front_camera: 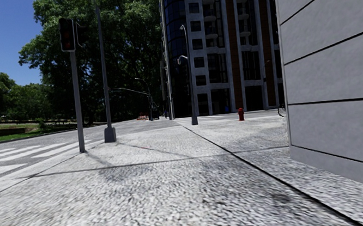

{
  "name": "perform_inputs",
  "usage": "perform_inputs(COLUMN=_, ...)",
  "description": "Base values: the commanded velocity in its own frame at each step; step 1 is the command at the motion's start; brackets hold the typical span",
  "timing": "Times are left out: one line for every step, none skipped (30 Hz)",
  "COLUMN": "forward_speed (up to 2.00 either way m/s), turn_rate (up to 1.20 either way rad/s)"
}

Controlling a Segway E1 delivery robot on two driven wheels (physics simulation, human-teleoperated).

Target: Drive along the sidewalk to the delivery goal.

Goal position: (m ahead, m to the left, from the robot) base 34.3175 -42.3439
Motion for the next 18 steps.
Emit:
perform_inputs(forward_speed=2.0, turn_rate=0.0)
perform_inputs(forward_speed=2.0, turn_rate=0.0)
perform_inputs(forward_speed=2.0, turn_rate=0.0)
perform_inputs(forward_speed=2.0, turn_rate=0.0)
perform_inputs(forward_speed=2.0, turn_rate=0.0)
perform_inputs(forward_speed=2.0, turn_rate=0.0)
perform_inputs(forward_speed=2.0, turn_rate=0.0)
perform_inputs(forward_speed=2.0, turn_rate=0.0)
perform_inputs(forward_speed=2.0, turn_rate=0.0)
perform_inputs(forward_speed=2.0, turn_rate=0.0)
perform_inputs(forward_speed=2.0, turn_rate=0.0)
perform_inputs(forward_speed=2.0, turn_rate=0.0)
perform_inputs(forward_speed=2.0, turn_rate=0.0)
perform_inputs(forward_speed=2.0, turn_rate=-0.02)
perform_inputs(forward_speed=2.0, turn_rate=-0.02)
perform_inputs(forward_speed=2.0, turn_rate=-0.07)
perform_inputs(forward_speed=2.0, turn_rate=-0.1)
perform_inputs(forward_speed=2.0, turn_rate=-0.12)
